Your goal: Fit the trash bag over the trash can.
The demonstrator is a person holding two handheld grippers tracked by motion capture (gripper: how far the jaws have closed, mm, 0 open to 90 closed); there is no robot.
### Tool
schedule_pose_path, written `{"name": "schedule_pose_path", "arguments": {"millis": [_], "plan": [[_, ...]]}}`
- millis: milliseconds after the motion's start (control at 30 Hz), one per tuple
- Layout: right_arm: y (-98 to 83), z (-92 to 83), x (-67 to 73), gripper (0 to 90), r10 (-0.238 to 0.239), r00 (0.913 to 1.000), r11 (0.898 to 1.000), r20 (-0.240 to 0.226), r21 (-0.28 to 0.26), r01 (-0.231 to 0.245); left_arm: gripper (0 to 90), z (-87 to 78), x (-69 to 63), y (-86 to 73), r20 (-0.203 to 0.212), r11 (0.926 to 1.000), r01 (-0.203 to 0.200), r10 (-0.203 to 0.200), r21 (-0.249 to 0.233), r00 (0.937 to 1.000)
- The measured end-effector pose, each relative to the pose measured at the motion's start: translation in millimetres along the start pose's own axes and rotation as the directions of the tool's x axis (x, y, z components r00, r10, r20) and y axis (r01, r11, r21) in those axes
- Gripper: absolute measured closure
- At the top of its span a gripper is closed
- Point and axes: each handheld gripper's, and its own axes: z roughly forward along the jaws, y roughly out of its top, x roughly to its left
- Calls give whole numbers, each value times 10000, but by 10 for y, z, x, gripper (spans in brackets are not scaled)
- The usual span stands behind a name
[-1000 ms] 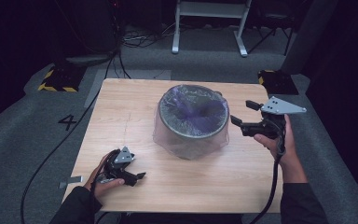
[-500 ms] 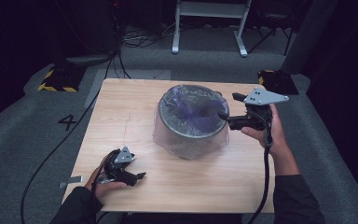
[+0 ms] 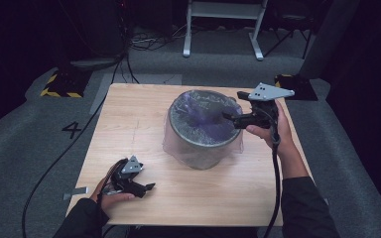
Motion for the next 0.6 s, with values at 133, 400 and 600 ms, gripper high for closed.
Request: {"name": "schedule_pose_path", "arguments": {"millis": [133,400,600], "plan": [[40,117,23,189,-58,9999,10000,-98,75,58,120,0,2,0,17,10000,-15,15,2,10000],[60,299,86,186,-274,9989,9982,-375,530,294,119,1,2,0,23,10000,-27,27,-2,10000],[27,375,117,186,-198,9979,9966,-618,782,247,119,1,2,0,33,10000,-8,8,-5,10000]]}}
